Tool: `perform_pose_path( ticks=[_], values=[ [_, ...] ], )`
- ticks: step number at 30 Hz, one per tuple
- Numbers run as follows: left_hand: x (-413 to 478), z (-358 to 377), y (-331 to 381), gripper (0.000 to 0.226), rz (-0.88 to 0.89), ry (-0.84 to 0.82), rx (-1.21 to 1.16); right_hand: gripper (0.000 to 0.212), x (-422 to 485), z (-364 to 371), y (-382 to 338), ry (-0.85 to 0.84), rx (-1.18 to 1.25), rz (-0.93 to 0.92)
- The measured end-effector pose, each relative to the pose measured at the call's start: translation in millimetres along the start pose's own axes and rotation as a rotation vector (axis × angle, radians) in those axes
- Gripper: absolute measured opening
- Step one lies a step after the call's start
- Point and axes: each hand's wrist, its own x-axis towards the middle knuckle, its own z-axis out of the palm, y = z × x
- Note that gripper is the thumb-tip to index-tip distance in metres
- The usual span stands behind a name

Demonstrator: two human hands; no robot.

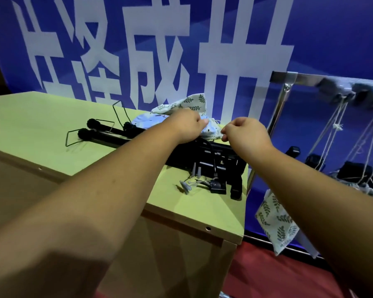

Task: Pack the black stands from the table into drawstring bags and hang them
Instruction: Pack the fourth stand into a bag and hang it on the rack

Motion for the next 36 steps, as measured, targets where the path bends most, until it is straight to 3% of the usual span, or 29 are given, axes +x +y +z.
perform_pose_path(
  ticks=[4, 9, 13, 17, 22, 27, 31, 33, 36],
  values=[
    [16.0, 4.1, 14.1, 0.067, -0.091, -0.181, 0.072, 0.022, 8.9, 3.7, 8.9, -0.020, -0.012, -0.031],
    [23.4, 22.4, 16.5, 0.061, -0.164, -0.237, -0.024, 0.018, 14.0, 3.2, 21.1, -0.054, -0.001, -0.041],
    [25.6, 29.9, 9.3, 0.061, -0.166, -0.153, -0.103, 0.020, 11.9, -1.8, 25.2, -0.059, 0.046, -0.026],
    [16.7, 17.1, 13.5, 0.045, -0.043, 0.124, -0.387, 0.020, 7.2, -10.8, 25.1, -0.077, 0.121, 0.000],
    [-9.1, -21.0, 36.5, 0.050, 0.046, 0.325, -0.645, 0.015, -4.5, -28.8, 13.7, -0.056, 0.204, 0.006],
    [-43.5, -64.1, 74.2, 0.048, 0.144, 0.360, -0.805, 0.044, -29.3, -63.9, -16.1, -0.039, 0.125, -0.090],
    [-68.8, -97.0, 104.6, 0.052, 0.184, 0.350, -0.979, 0.039, -48.8, -98.4, -41.3, 0.041, 0.188, -0.158],
    [-86.1, -112.7, 122.3, 0.054, 0.186, 0.326, -1.082, 0.059, -61.1, -114.9, -51.7, 0.117, 0.177, -0.165],
    [-110.8, -127.6, 149.8, 0.047, 0.198, 0.237, -1.293, 0.113, -81.0, -137.8, -63.7, 0.197, 0.124, -0.116]
  ],
)
